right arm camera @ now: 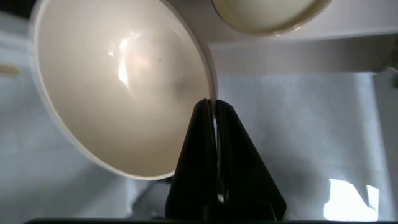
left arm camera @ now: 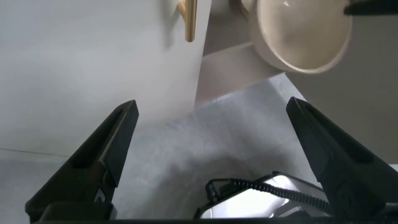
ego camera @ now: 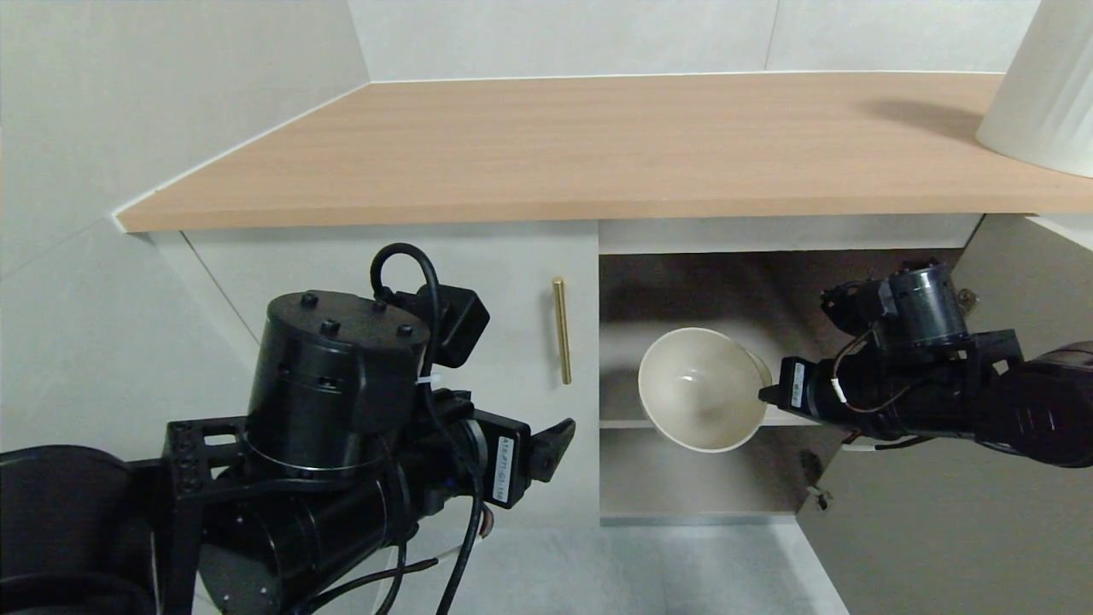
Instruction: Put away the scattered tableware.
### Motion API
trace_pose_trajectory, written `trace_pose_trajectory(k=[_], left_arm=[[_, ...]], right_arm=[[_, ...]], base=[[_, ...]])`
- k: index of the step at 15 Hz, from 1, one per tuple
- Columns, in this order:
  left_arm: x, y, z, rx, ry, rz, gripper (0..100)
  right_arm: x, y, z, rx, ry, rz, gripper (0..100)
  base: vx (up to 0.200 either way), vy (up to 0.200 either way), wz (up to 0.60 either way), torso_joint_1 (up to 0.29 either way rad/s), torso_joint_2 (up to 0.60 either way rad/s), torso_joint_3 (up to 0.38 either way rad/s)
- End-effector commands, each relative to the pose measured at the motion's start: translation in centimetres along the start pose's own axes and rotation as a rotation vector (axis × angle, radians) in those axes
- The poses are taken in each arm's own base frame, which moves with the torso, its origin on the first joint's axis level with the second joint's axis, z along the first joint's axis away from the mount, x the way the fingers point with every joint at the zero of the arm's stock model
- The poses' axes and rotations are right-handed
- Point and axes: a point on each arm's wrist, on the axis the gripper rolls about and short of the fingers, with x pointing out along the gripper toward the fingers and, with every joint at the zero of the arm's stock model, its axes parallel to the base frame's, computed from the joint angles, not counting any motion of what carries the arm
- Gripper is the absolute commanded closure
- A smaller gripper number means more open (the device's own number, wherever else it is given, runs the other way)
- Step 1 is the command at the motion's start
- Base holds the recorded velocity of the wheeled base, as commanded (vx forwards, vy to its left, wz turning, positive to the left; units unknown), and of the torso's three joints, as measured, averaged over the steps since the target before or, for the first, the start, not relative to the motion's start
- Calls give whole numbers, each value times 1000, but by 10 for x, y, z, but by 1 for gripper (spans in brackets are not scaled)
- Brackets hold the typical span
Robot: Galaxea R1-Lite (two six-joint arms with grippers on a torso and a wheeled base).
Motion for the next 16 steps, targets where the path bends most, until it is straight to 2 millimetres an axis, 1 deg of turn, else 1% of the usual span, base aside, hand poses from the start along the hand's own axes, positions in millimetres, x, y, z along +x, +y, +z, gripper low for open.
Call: trace_pose_trajectory(k=[1,3,4,7,9,13,16], left_arm=[[1,0,-1,1,3,1,0],[1,0,0,1,2,0,0],[1,0,0,1,2,0,0],[1,0,0,1,2,0,0],[1,0,-1,1,3,1,0],[2,-1,-1,1,6,0,0],[1,0,-1,0,5,0,0]], right_arm=[[4,-4,-1,12,-7,-7,100],[6,-8,1,20,-30,-9,100],[8,-11,3,54,-58,-17,100],[16,-16,1,73,-78,-16,100],[21,-24,6,101,-121,-33,100],[32,-38,11,131,-155,-56,100],[36,-40,14,144,-190,-45,100]], base=[[0,0,0,0,0,0],[0,0,0,0,0,0],[0,0,0,0,0,0],[0,0,0,0,0,0],[0,0,0,0,0,0],[0,0,0,0,0,0],[0,0,0,0,0,0]])
